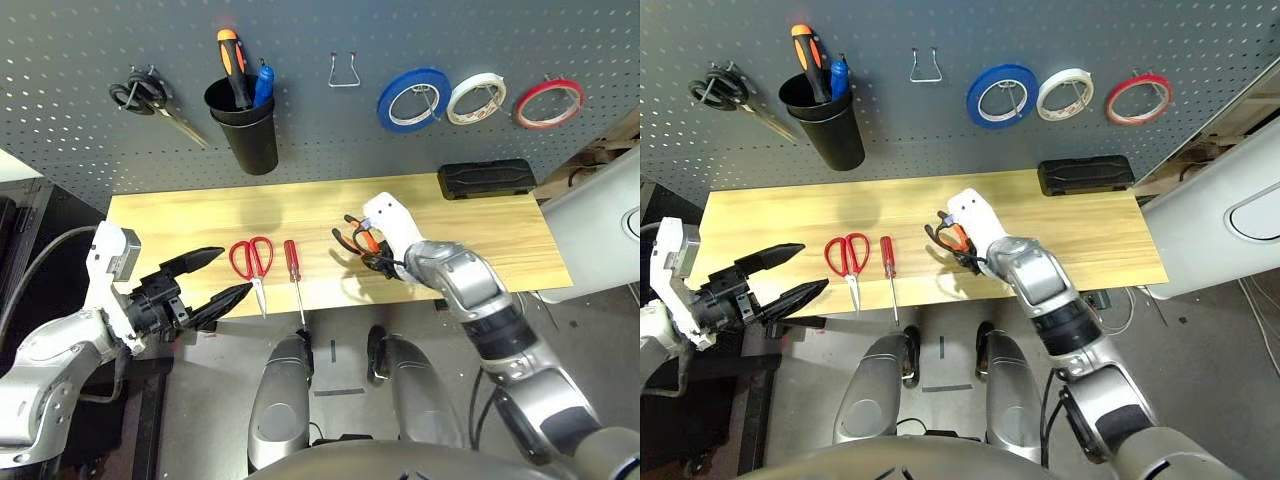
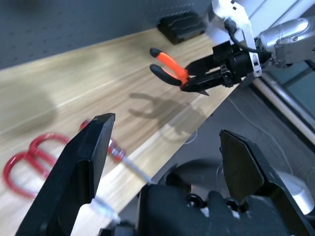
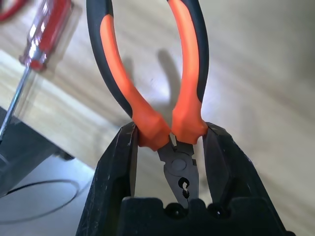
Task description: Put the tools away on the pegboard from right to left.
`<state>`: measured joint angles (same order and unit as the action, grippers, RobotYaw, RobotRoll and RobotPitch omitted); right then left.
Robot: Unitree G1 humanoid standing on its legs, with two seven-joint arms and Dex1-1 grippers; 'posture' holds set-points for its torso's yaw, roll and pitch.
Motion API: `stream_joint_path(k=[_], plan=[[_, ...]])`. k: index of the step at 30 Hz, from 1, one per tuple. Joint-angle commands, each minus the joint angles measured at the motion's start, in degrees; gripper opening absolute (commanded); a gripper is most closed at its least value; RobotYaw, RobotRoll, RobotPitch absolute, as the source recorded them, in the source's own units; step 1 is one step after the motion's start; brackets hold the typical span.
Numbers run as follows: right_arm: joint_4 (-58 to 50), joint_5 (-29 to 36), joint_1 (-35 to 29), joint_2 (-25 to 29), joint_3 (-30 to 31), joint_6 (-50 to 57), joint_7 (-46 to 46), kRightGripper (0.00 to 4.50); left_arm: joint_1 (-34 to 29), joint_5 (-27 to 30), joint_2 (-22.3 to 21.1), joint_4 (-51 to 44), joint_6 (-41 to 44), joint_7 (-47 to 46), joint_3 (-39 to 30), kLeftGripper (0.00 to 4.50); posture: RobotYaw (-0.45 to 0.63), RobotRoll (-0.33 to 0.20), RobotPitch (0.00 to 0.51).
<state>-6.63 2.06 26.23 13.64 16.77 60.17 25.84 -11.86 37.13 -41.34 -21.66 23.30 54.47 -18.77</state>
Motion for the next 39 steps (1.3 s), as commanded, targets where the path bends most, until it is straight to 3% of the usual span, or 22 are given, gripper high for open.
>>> stream_joint_path(k=[1,9,14,19,28,39], plan=[[-5.55,3.01,-1.83,1.57,-2.34,-2.40,2.22,2.03,1.50,-1.68,0.26,1.78,-2.24,1.41,2.09,4.50,0.05,0.000,0.156],[-10.64,8.68,-4.30,0.75,-10.88,-14.14,3.01,2.03,7.19,-0.88,-0.32,4.18,-4.12,1.88,1.11,4.50,0.03,0.000,0.134],[-11.61,10.22,-4.98,-0.04,-12.92,-19.24,2.19,2.03,8.85,0.61,-2.54,3.13,-2.38,2.40,-0.20,4.50,0.03,0.000,0.120],[-13.39,17.92,-4.44,-5.21,-19.09,-22.97,1.72,2.03,11.33,2.20,-4.45,2.84,-0.46,2.40,-1.62,4.50,0.03,0.000,0.115],[-11.83,19.38,-0.65,-5.77,-18.87,-26.36,-0.02,2.03,17.53,5.49,-5.52,3.65,3.71,0.51,-3.20,4.50,0.03,0.000,0.116],[-3.69,12.36,8.41,-8.20,-15.79,-40.40,-4.94,2.03,22.10,7.32,-4.95,3.71,7.23,-0.96,-2.67,4.50,0.03,0.000,0.124]])
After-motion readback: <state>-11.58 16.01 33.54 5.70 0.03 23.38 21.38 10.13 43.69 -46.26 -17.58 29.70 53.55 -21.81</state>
